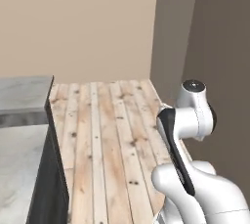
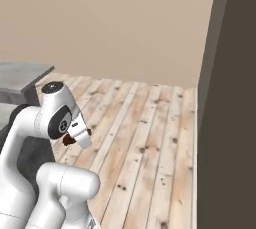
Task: Take the chicken drumsticks from the pan and place one on each plate on the dining counter.
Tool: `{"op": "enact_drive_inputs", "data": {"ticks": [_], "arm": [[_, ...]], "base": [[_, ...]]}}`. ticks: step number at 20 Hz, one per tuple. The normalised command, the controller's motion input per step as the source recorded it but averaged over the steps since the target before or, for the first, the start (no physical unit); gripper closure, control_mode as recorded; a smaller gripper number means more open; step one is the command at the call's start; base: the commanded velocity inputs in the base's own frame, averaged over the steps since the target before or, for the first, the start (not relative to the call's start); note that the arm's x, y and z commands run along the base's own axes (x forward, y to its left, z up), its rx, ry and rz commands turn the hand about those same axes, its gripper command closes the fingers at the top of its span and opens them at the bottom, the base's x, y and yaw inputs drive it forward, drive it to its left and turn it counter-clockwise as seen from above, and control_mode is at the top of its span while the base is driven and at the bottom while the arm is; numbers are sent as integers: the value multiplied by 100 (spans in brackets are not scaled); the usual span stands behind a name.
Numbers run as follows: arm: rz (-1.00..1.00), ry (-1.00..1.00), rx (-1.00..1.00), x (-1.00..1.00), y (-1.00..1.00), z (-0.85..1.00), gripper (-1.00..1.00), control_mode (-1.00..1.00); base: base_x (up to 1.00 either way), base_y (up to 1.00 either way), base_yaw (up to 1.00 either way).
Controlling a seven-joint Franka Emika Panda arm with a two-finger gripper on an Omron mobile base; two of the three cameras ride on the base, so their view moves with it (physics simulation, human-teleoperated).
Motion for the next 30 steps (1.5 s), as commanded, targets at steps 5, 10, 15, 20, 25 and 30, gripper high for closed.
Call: {"op": "enact_drive_inputs", "data": {"ticks": [5, 10, 15, 20, 25, 30], "arm": [[0, 0, 0, 0, 0, 0, 100, 100], [0, 0, 0, 0, 0, 0, 100, 100], [0, 0, 0, 0, 0, 0, 100, 100], [0, 0, 0, 0, 0, 0, 100, 100], [0, 0, 0, 0, 0, 0, 100, 100], [0, 0, 0, 0, 0, 0, 100, 100]], "base": [[100, -67, 53], [100, -46, 61], [97, -85, 51], [84, -100, 46], [99, -89, 50], [100, -89, 50]]}}
